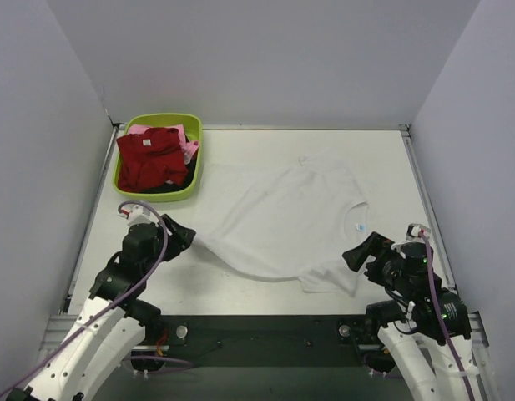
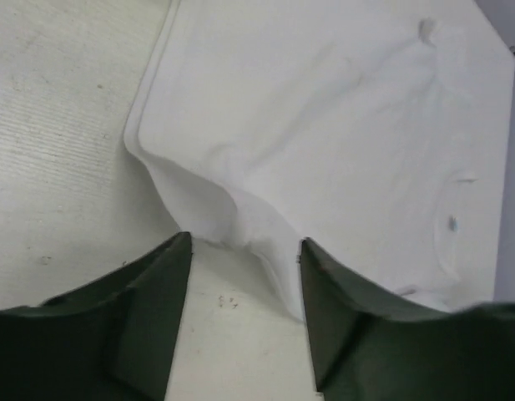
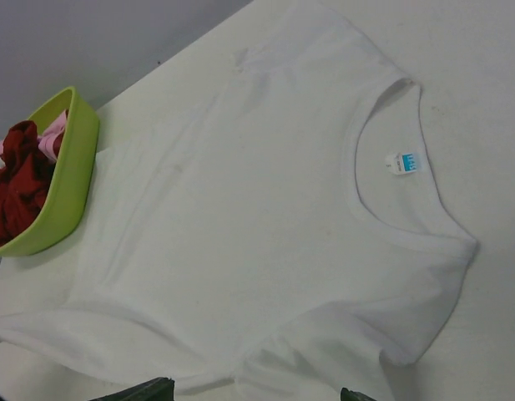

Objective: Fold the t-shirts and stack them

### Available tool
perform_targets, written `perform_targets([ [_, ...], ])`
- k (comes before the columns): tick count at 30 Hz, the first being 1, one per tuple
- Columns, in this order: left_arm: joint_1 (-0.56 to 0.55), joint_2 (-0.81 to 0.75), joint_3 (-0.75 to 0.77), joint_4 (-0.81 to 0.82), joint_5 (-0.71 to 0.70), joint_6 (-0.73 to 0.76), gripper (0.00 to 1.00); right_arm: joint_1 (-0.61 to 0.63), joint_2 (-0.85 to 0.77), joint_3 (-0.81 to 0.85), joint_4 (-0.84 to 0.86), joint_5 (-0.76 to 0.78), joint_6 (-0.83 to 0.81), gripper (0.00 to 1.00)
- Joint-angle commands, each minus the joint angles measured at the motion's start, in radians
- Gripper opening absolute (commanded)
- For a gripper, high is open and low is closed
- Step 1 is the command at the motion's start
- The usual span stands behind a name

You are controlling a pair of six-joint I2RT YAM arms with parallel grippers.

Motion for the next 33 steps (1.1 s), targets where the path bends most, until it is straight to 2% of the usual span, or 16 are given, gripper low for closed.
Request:
perform_targets([
  [1,-0.003,-0.097,0.052,-0.087,-0.009,-0.026,0.77,0.006,0.07,0.038,-0.003,0.042,-0.005,0.77],
  [2,-0.003,-0.097,0.058,-0.072,-0.012,-0.014,0.85,0.008,0.087,0.03,0.018,0.05,-0.005,0.77],
  [4,-0.003,-0.078,0.067,-0.05,-0.018,-0.004,0.88,0.008,0.142,0.009,0.102,0.059,-0.006,0.77],
  [7,-0.005,-0.036,0.037,0.072,-0.012,0.029,0.9,0.011,0.236,-0.005,0.225,0.067,0.007,0.77],
  [8,-0.005,-0.013,0.031,0.161,-0.006,0.046,0.91,0.012,0.259,-0.01,0.258,0.094,0.013,0.77],
  [11,-0.005,0.137,0.038,0.325,0.006,0.065,0.91,0.025,0.389,0.011,0.391,0.113,0.02,0.77],
  [14,-0.005,0.364,0.124,0.44,0.038,0.103,0.92,0.046,0.567,0.074,0.494,0.154,-0.003,0.77],
  [15,-0.005,0.494,0.161,0.451,0.049,0.111,0.92,0.048,0.672,0.096,0.511,0.171,-0.008,0.77],
  [17,-0.008,0.627,0.297,0.442,0.098,0.138,0.91,0.052,0.779,0.146,0.514,0.179,-0.014,0.77],
  [18,-0.014,0.741,0.339,0.423,0.098,0.14,0.91,0.054,0.87,0.181,0.52,0.206,-0.011,0.76],
  [21,-0.018,0.904,0.476,0.351,0.094,0.155,0.89,0.063,1.0,0.223,0.532,0.228,-0.008,0.76],
  [25,-0.019,1.006,0.566,0.294,0.031,0.169,0.89,0.068,1.101,0.26,0.531,0.253,-0.013,0.76],
  [28,-0.019,1.086,0.656,0.191,-0.003,0.181,0.88,0.068,1.179,0.292,0.516,0.247,-0.016,0.76],
  [33,-0.025,1.205,0.747,0.111,-0.02,0.201,0.86,0.069,1.287,0.321,0.508,0.256,-0.02,0.76],
])
